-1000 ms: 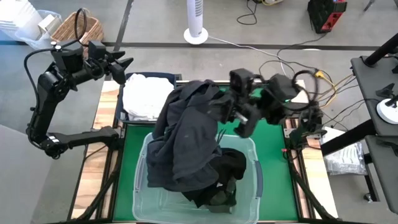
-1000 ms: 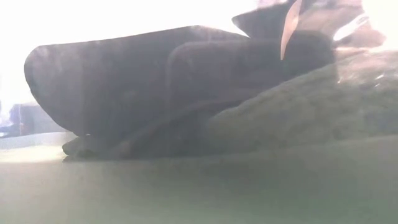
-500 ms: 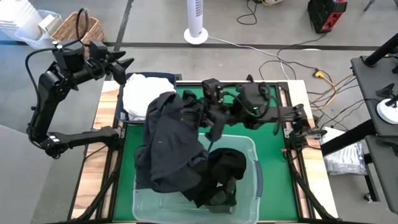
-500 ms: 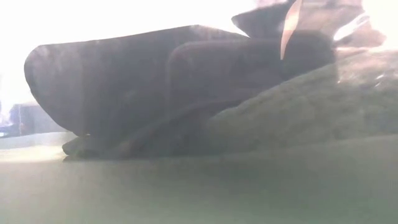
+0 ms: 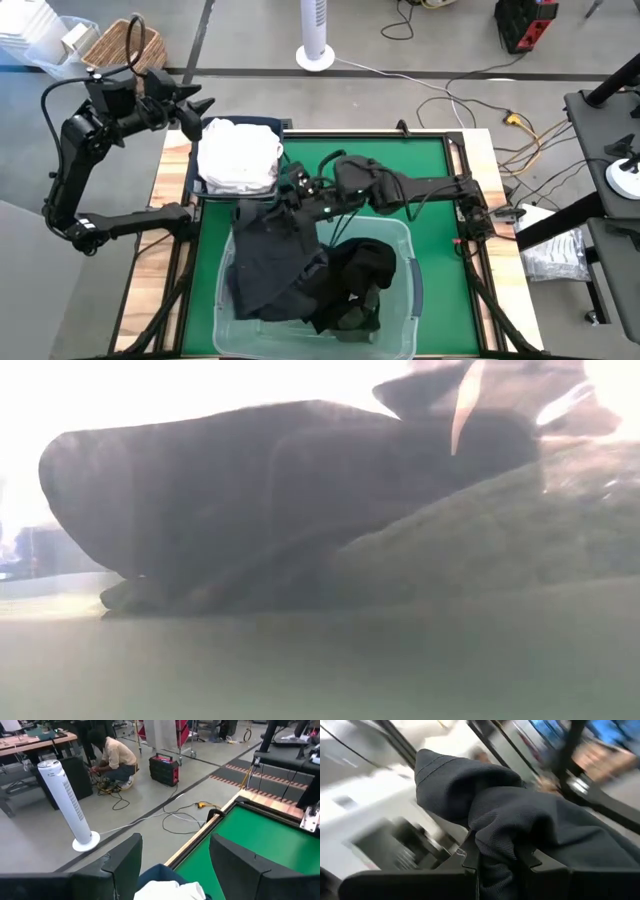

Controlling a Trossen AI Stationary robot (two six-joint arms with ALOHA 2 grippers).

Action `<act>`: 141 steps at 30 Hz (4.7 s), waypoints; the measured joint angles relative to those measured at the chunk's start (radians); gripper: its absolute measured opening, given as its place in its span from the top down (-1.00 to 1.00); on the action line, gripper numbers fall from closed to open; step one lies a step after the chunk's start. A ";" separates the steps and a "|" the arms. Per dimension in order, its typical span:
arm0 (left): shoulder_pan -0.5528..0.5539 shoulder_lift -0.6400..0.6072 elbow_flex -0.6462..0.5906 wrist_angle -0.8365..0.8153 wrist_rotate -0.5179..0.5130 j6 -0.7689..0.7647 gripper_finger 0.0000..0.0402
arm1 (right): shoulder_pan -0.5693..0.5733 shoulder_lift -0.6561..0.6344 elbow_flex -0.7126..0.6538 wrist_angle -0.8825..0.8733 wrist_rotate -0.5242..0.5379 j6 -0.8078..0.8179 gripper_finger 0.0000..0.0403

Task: Sort clothes
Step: Put the black shorts into the transparent laundry bin, then return to Home Position

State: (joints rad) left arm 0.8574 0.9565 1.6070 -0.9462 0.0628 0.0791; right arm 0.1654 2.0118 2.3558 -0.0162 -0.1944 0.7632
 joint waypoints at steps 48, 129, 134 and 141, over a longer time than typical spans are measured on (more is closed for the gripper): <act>0.000 0.034 0.000 -0.066 0.001 0.036 -0.05 | 0.136 -0.047 -0.150 -1.371 -0.200 -0.565 0.79; 0.000 0.035 -0.030 -0.064 0.008 0.070 -0.05 | 0.190 -0.054 -0.144 -1.472 -0.091 -0.482 -0.11; 0.000 0.010 -0.031 -0.049 0.123 0.026 -0.05 | 0.190 -0.057 0.001 -1.498 -0.021 -0.444 -0.03; -0.002 -0.093 -0.031 0.048 0.414 -0.074 -0.05 | 0.177 -0.178 -0.022 -1.446 0.278 -0.520 0.08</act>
State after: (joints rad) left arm 0.8551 0.8635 1.5757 -0.8982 0.4771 0.0052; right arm 0.3422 1.8338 2.3341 -1.4624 0.0836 0.2435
